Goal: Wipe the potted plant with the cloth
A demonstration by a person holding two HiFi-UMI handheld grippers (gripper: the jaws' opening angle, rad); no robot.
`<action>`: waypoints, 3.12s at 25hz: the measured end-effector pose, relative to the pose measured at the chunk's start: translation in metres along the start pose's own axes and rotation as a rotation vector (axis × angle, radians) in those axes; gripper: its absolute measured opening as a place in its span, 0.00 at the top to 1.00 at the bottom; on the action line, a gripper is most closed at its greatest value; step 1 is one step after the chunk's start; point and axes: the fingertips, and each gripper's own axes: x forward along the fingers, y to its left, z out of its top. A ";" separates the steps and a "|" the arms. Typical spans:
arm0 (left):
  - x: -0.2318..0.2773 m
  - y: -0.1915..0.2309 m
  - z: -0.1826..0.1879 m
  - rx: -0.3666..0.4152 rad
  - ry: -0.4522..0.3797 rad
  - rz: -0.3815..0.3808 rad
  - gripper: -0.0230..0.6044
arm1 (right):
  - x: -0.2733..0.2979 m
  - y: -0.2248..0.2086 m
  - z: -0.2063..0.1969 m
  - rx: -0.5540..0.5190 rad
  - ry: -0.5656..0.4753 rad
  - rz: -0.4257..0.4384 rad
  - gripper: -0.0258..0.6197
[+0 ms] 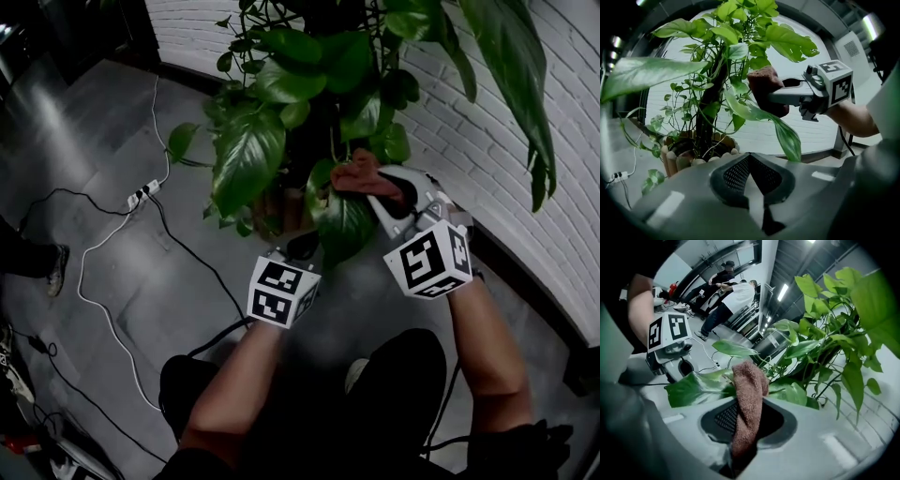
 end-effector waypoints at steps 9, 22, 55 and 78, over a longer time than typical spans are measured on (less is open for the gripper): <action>0.001 -0.009 0.006 0.000 -0.003 -0.035 0.94 | 0.011 0.012 -0.009 0.077 0.001 0.061 0.86; -0.004 -0.008 0.006 -0.014 -0.005 -0.050 0.94 | 0.001 0.048 -0.012 0.133 0.031 0.109 0.86; -0.016 -0.005 0.002 0.039 -0.100 -0.024 0.94 | -0.059 0.130 0.041 0.120 0.085 0.119 0.86; -0.011 -0.022 -0.003 0.045 -0.079 -0.045 0.94 | 0.041 0.014 0.031 -0.224 0.190 -0.005 0.86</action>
